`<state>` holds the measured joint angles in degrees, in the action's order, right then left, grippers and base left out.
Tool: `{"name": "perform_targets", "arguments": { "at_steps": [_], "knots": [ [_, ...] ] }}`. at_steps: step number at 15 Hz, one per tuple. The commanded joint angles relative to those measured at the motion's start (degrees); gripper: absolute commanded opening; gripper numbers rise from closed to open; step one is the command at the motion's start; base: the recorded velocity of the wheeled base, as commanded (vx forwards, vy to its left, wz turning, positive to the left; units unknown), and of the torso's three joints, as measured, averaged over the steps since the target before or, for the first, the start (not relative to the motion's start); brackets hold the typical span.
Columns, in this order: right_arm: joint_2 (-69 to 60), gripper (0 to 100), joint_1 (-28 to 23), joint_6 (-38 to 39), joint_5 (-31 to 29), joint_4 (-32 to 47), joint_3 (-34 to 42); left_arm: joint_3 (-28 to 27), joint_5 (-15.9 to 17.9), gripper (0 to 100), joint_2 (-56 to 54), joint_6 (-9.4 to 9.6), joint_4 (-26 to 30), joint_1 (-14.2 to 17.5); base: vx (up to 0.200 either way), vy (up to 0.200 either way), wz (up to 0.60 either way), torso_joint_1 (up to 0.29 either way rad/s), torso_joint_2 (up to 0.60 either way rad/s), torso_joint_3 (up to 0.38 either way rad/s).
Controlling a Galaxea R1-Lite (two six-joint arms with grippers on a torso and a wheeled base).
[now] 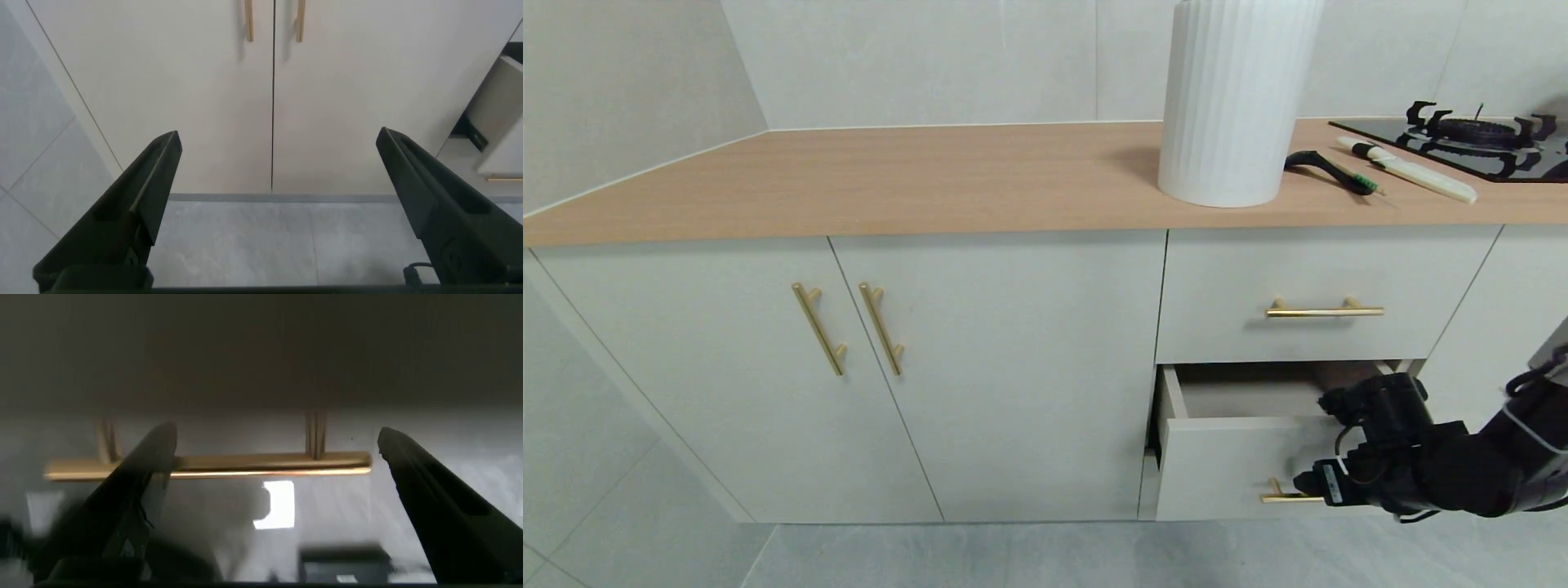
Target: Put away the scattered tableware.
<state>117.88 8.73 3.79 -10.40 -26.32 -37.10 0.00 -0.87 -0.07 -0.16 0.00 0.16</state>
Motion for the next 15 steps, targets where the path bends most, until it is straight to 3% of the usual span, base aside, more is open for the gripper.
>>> {"name": "perform_targets", "arguments": {
  "at_steps": [1,5,6,11,15],
  "knots": [
    [-14.35,100,0.06,-4.23,0.55,12.61,-0.7,0.0,-0.01,100,0.07,-0.02,0.0,0.02,0.0,0.0,0.0,0.0,0.0,0.0],
    [-32.45,100,2.17,-6.96,4.33,30.01,-4.3,0.0,-0.01,100,0.07,-0.02,0.0,0.02,0.0,0.0,0.0,0.0,0.0,0.0],
    [-33.6,100,2.61,-6.87,4.51,30.8,-4.65,0.0,-0.01,100,0.07,-0.02,0.0,0.02,0.0,0.0,0.0,0.0,0.0,0.0],
    [-32.1,100,4.37,-2.91,4.95,23.77,-4.56,0.0,-0.01,100,0.07,-0.02,0.0,0.02,0.0,0.0,0.0,0.0,0.0,0.0],
    [-22.43,100,4.46,-0.8,4.6,16.83,-3.42,0.0,-0.01,100,0.07,-0.02,0.0,0.02,0.0,0.0,0.0,0.0,0.0,0.0]
  ]
}}
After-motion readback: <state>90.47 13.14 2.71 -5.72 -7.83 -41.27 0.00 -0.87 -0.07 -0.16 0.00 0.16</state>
